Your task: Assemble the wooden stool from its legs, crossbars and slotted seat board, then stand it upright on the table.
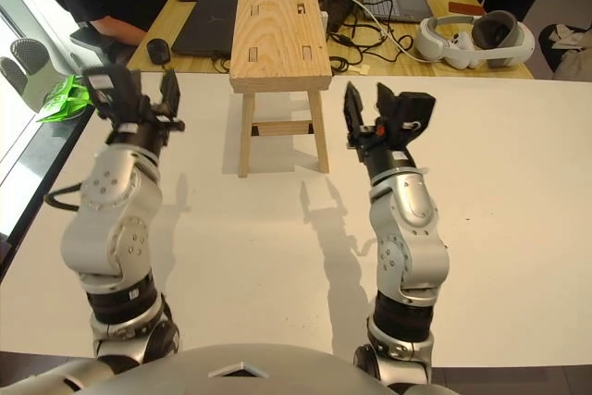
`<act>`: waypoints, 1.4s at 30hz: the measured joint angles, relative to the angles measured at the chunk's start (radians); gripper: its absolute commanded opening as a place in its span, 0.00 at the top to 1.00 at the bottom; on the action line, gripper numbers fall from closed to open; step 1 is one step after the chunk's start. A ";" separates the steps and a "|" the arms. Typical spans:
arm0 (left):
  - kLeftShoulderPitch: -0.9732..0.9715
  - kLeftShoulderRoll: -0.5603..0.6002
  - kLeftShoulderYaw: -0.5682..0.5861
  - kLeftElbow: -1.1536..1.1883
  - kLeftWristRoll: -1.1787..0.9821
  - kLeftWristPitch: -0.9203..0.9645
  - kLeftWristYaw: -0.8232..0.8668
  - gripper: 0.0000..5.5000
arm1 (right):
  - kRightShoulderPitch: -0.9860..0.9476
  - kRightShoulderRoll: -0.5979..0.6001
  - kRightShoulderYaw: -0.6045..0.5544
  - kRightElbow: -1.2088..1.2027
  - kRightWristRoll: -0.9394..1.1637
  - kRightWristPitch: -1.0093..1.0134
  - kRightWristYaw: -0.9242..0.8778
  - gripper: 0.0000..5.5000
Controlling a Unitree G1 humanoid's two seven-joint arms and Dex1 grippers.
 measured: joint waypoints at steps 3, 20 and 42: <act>0.259 -0.012 -0.157 -0.031 0.025 -0.175 -0.010 0.55 | 0.144 0.006 0.030 -0.016 -0.044 -0.070 -0.020 0.53; 0.400 -0.077 -0.240 0.102 0.063 -0.449 0.017 0.55 | 0.240 0.061 0.077 0.029 0.036 -0.042 -0.047 0.53; 0.415 -0.078 -0.238 0.137 0.071 -0.474 0.005 0.55 | 0.227 0.062 0.098 0.059 0.047 -0.042 -0.057 0.53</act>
